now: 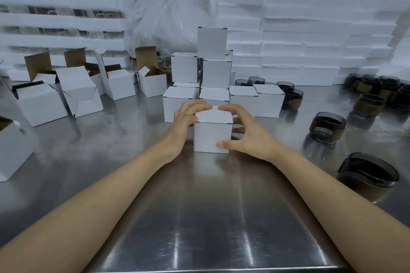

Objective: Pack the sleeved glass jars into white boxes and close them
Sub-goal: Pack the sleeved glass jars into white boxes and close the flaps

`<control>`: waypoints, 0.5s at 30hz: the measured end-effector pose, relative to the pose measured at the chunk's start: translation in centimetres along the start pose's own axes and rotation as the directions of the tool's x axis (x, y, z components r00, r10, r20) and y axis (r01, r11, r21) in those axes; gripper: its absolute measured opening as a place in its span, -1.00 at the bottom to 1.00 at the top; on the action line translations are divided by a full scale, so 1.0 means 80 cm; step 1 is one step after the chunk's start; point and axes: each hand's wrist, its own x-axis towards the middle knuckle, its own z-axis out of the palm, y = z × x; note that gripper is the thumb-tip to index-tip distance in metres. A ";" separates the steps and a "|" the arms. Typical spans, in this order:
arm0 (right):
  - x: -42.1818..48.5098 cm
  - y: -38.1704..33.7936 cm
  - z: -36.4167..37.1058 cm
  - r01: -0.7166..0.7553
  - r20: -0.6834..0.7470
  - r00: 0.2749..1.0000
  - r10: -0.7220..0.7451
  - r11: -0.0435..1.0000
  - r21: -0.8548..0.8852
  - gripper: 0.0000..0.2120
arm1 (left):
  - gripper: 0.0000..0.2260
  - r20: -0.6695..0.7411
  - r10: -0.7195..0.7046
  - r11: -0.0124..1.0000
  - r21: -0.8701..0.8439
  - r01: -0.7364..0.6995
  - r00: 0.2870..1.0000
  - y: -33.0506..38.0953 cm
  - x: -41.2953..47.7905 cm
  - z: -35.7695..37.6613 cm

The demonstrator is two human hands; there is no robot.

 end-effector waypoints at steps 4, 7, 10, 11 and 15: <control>0.001 -0.003 0.001 0.076 -0.163 0.985 -0.059 0.992 0.105 -0.28 | -0.64 -0.168 -0.019 0.985 -0.174 -0.010 0.986 -0.001 0.006 0.000; 0.004 -0.009 0.003 0.154 -0.355 0.931 -0.084 0.972 0.175 -0.27 | -0.69 -0.217 0.029 0.991 -0.119 -0.056 0.976 -0.005 0.006 -0.004; 0.016 -0.016 0.008 0.212 -0.485 0.869 -0.096 0.959 0.189 -0.26 | -0.64 -0.179 0.117 0.992 -0.034 -0.125 0.977 -0.006 0.003 -0.003; 0.023 -0.020 0.010 0.223 -0.506 0.857 -0.099 0.955 0.193 -0.26 | -0.62 -0.170 0.146 0.988 -0.016 -0.151 0.975 -0.007 0.004 -0.003; 0.069 -0.031 0.010 0.214 -0.515 0.851 -0.103 0.964 0.160 -0.25 | -0.65 -0.264 0.187 0.982 0.020 -0.189 0.946 -0.012 0.009 -0.010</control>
